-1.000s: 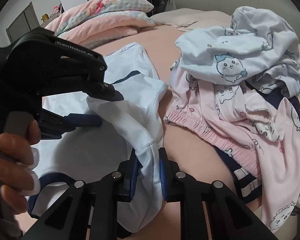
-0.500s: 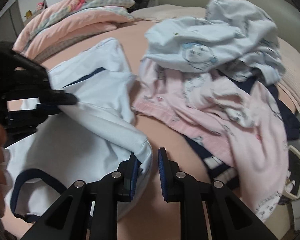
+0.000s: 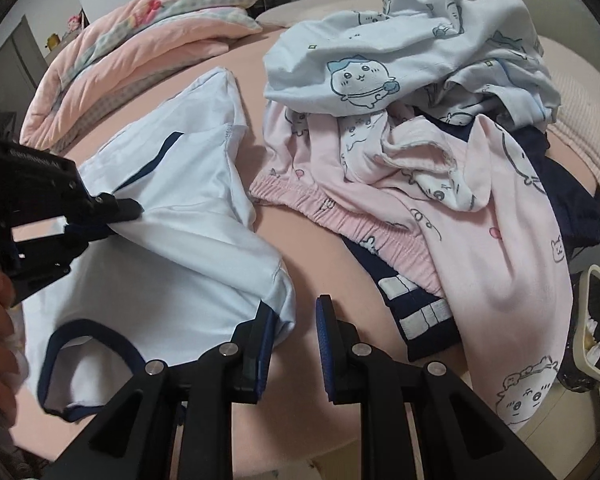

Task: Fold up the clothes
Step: 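Lift the gripped sleeve with both tools and fold it over the shirt body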

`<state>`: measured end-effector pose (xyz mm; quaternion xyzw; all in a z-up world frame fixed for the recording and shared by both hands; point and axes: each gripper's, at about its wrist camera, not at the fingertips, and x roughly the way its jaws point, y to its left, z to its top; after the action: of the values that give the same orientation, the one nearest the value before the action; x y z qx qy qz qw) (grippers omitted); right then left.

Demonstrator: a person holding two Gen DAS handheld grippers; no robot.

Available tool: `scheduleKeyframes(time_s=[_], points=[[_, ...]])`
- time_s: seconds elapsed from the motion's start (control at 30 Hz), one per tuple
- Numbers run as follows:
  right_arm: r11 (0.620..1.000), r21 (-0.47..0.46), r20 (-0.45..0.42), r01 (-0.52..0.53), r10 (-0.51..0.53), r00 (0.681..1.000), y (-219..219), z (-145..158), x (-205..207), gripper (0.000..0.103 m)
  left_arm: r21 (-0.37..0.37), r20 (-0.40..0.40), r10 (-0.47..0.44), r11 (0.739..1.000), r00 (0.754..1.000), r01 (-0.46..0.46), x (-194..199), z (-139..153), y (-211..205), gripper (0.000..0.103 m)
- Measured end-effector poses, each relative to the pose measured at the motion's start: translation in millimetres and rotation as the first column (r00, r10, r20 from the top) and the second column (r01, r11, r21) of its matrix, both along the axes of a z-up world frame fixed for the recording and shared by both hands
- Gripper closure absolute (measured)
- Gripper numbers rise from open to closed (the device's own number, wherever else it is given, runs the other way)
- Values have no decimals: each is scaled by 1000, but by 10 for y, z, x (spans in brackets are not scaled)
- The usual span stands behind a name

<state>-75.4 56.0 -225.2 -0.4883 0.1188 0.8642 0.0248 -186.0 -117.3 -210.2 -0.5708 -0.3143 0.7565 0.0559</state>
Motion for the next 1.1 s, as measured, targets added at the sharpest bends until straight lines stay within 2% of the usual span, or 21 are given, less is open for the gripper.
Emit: scheduleKeyframes(time_s=[0.1,0.2,0.27,0.33,0.43,0.5,0.63,0.7,0.87,1.0,1.1], points=[[999,-33,-1,-32,32,999,57,103,-7,82,-1,12,-18,1000,1000,18,15,-9,19,99],[983,-182,-34,-14,8,999,222,264,11,81,9,16,-17,1000,1000,17,11,-15,14,99],[966,-259,-62,-20,4,998,292,358,13,70,21,21,-11,1000,1000,11,9,-25,4,99],[959,-284,-96,-8,-20,995,333,456,-4,62,35,27,-4,999,1000,3,11,-35,-8,99],[961,-275,-123,15,-50,991,325,470,-145,62,37,25,-12,999,1000,11,21,-30,-1,99],[966,-256,-96,30,-57,994,305,383,-270,62,35,22,-19,999,1000,18,26,-25,8,99],[952,-301,-28,53,-64,998,309,142,-414,62,30,19,-39,999,999,38,26,-22,40,99],[957,-287,3,51,-52,999,280,58,-446,62,23,19,-56,998,998,56,26,-19,71,99],[980,-197,93,-13,32,995,179,-88,-381,63,-20,-1,-75,997,997,75,57,64,108,99],[987,-150,110,-58,75,991,148,-88,-321,64,-91,-7,-88,992,996,87,113,118,101,99],[988,-132,113,-75,91,989,142,-72,-283,66,-102,16,-94,990,995,95,156,87,69,99]])
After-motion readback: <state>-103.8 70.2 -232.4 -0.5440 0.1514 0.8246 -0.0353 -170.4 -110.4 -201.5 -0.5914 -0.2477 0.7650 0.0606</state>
